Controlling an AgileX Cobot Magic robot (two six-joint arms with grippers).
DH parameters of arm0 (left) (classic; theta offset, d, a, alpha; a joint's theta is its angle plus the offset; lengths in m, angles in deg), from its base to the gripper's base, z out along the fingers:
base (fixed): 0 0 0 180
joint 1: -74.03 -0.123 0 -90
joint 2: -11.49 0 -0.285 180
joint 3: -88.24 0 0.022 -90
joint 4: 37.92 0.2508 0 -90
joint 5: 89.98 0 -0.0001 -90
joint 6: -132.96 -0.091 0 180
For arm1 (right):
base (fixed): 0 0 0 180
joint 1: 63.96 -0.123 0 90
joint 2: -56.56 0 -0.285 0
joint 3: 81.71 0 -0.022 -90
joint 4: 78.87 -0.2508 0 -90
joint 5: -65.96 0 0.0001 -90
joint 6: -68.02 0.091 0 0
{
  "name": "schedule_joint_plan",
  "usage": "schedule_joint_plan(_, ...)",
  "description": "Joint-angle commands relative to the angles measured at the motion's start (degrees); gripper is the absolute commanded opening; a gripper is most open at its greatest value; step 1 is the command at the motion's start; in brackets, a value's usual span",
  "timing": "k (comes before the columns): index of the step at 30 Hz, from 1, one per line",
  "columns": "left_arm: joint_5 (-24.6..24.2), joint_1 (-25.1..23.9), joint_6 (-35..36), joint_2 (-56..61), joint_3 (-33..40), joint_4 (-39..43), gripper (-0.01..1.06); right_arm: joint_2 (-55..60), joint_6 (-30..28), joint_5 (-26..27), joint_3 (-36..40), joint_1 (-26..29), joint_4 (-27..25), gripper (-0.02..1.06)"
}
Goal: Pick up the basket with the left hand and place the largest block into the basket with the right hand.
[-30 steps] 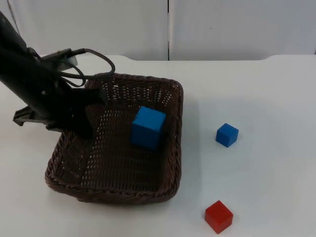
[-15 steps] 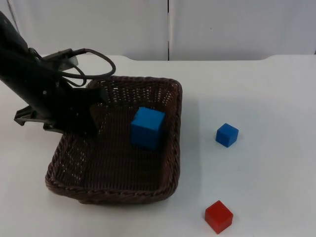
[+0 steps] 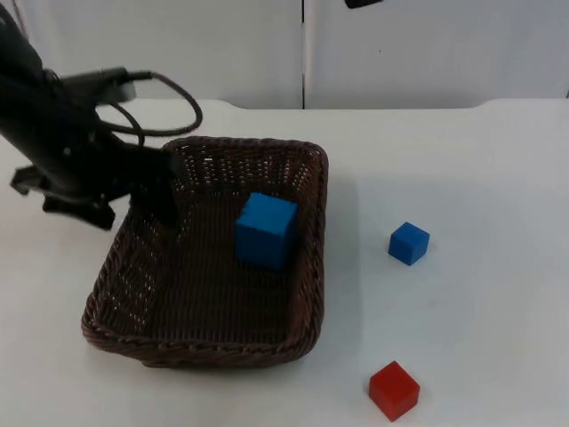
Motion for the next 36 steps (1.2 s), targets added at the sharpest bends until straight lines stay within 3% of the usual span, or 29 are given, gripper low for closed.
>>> schedule_joint_plan(1, 0.68, -0.01, 1.37, 2.80, -0.23, 1.90, 0.70, -0.77, -0.11, 0.07, 0.32, -0.07, -0.04, 0.76)
schedule_joint_plan(15, -5.23, -0.01, 2.27, 14.09, 0.85, 4.25, 0.70, -0.77, -0.38, 4.84, 0.32, -0.07, 1.45, 0.76)
schedule_joint_plan(25, -5.33, -0.01, 2.41, 24.49, 6.32, 4.95, 0.70, -3.60, 0.03, 4.53, 0.72, -0.07, 3.12, 0.76)
schedule_joint_plan(36, -4.60, -0.01, 2.41, 40.41, 14.01, 4.95, 0.70, -15.82, 0.03, 9.88, 13.43, -0.07, 2.86, 0.76)
